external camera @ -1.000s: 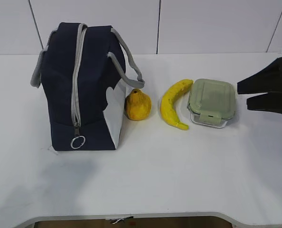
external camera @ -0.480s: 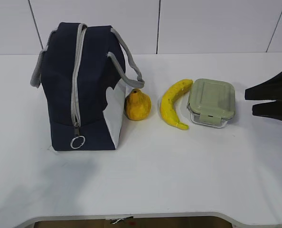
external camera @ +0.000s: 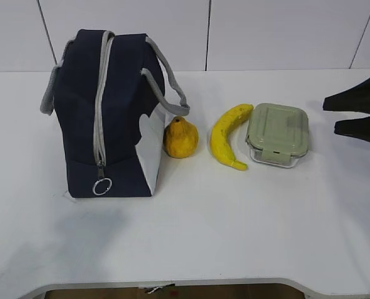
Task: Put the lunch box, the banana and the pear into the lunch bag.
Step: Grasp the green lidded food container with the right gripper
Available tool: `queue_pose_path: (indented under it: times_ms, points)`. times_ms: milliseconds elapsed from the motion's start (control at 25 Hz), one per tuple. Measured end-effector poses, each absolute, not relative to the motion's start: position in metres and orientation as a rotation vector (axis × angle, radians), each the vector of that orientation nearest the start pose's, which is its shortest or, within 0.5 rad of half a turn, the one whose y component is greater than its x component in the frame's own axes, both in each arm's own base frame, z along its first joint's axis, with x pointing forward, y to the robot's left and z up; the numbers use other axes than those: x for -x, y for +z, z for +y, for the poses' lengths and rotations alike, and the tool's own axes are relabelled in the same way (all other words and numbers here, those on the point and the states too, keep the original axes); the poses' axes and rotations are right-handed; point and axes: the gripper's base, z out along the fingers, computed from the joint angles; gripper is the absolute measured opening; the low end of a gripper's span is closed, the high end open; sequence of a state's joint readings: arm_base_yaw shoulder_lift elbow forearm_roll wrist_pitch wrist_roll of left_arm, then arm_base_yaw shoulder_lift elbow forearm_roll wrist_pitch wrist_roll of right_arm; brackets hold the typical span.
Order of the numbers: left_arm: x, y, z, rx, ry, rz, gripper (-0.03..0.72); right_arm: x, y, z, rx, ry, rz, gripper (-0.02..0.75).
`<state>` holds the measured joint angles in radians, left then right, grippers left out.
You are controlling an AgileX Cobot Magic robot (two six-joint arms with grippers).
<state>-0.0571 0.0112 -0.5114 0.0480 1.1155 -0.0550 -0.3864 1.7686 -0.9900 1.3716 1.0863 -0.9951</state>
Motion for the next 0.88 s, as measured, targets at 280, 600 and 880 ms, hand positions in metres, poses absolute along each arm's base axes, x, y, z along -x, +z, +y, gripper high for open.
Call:
queue_pose_path:
  times_ms: [280, 600, 880]
  points:
    - [0.007, 0.276, 0.004, 0.002, -0.01, 2.098, 0.244, -0.367, 0.209, -0.062, -0.195, 1.282, 2.265, 0.543]
    - [0.007, 0.276, 0.004, 0.002, -0.01, 2.098, 0.244, -0.378, 0.171, -0.068, -0.232, 1.301, 2.392, 0.545]
    - [0.007, 0.276, 0.004, 0.002, -0.012, 2.098, 0.244, -0.384, 0.145, -0.069, -0.332, 1.376, 2.375, 0.543]
